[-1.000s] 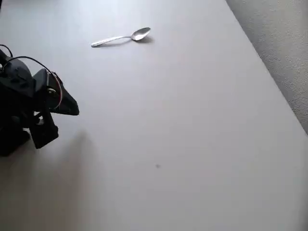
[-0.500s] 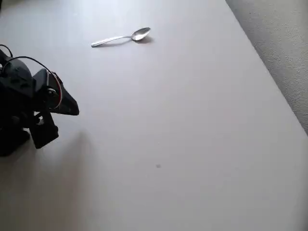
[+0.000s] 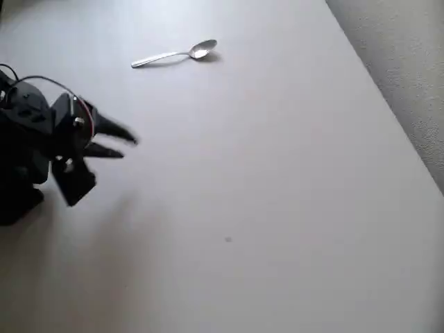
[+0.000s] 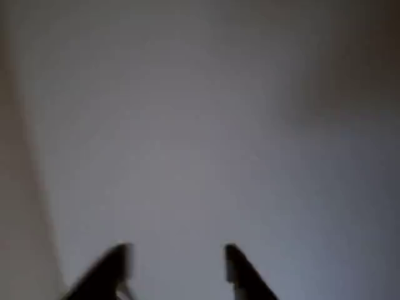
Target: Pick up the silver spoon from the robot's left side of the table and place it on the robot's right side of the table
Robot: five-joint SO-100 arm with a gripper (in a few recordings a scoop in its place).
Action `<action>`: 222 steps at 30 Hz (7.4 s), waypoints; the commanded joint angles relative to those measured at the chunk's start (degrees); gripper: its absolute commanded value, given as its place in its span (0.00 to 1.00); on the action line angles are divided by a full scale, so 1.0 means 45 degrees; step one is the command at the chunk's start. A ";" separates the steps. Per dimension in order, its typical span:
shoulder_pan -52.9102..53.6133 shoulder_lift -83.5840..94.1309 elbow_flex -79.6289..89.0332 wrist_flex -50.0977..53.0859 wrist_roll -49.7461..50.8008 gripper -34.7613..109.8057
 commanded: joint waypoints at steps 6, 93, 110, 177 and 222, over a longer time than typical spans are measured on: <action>-0.5957 -1.3945 -1.2109 0.2363 -0.2285 0.46; -0.5078 -3.1172 -3.3867 0.9414 -0.7852 0.23; -0.0313 -3.0918 -3.3008 0.9414 -1.0625 0.23; 0.1152 -3.5293 -4.0625 0.9414 -1.1465 0.23; 0.4355 -3.1309 -3.3066 0.9375 -0.5937 0.23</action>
